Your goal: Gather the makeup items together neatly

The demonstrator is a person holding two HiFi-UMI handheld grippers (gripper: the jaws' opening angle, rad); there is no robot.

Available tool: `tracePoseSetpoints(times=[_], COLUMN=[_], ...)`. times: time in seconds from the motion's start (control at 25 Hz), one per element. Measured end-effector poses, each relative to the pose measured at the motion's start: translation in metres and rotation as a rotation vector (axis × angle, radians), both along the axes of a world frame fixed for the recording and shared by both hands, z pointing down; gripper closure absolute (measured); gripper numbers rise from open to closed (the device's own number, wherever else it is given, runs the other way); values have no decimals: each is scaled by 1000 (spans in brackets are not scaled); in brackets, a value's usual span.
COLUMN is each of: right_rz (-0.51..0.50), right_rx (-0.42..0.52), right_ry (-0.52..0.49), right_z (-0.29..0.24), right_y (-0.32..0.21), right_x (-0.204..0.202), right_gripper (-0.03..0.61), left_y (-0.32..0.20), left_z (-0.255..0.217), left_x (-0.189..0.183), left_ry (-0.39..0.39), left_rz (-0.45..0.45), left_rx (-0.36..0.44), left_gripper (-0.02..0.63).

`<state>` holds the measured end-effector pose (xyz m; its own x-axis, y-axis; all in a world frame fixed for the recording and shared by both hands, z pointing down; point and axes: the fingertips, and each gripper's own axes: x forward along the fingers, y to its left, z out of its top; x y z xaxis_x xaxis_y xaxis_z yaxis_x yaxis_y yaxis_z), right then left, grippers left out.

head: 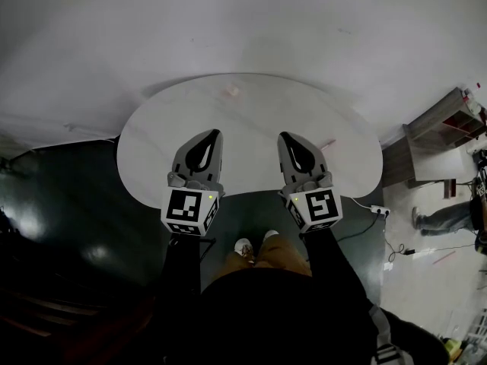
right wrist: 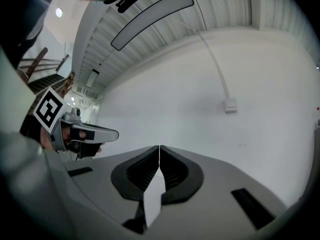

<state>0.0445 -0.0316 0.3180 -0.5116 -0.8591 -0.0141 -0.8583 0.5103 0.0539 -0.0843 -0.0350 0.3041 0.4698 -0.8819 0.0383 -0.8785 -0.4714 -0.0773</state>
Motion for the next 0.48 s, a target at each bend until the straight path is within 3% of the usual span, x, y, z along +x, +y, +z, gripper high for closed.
tracePoseSetpoints(times=[0.48], right_rz=[-40], right_rx=[-22], right_ry=[-22], right_z=[14], right_y=[-64], right_x=[-15], right_gripper=[551], left_y=[-49], left_z=[13], left_x=[-18], left_ry=[-19], left_rz=[-49], left_rx=[-6], left_gripper=[597])
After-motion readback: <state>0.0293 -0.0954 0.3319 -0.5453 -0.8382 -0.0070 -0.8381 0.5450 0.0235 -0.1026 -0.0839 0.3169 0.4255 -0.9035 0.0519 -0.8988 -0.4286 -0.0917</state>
